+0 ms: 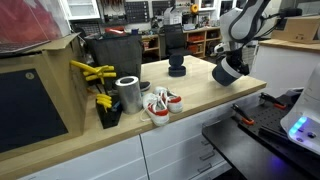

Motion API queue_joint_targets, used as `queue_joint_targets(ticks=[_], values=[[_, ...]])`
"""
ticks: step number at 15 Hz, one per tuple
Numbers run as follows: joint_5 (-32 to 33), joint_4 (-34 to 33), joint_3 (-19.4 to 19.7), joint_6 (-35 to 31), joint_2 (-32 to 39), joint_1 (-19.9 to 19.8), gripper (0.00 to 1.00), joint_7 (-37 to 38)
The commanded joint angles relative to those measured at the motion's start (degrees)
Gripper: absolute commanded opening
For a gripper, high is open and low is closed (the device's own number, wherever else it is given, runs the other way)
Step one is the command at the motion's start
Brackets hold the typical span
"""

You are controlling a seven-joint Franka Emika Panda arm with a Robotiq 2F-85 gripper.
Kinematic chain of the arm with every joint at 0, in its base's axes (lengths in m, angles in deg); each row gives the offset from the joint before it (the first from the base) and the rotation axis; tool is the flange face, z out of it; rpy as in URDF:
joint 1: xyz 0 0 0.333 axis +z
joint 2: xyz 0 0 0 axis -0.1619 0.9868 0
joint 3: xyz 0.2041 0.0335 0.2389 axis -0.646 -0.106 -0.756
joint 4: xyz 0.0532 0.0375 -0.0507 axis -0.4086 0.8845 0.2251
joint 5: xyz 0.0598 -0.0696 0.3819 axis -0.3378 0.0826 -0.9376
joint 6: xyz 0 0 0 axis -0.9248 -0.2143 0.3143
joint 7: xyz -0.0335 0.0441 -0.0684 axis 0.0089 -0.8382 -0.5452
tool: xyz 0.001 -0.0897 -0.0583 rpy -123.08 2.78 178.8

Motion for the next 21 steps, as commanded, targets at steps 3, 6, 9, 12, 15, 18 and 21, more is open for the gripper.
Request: queue_joint_targets(ticks=[3, 6, 9, 12, 15, 18, 21], values=[[-5.92, -1.67, -0.60, -1.61, 1.76, 0.02, 0.00, -1.90], [-11.25, -2.11, -1.07, -0.92, 0.61, 0.10, 0.00, -3.95], [-15.07, -2.80, -1.42, -0.62, -0.17, 0.19, 0.00, -5.28], [-17.30, -3.65, -1.49, -0.32, -1.30, 0.41, 0.00, -5.32], [-18.04, -4.41, -1.25, -0.90, -2.14, 0.34, 0.00, -5.36], [-18.56, -4.68, -0.94, -2.28, -2.79, 0.21, 0.00, -5.28], [-18.25, -4.93, -0.57, -3.50, -2.24, 0.02, 0.00, -5.04]])
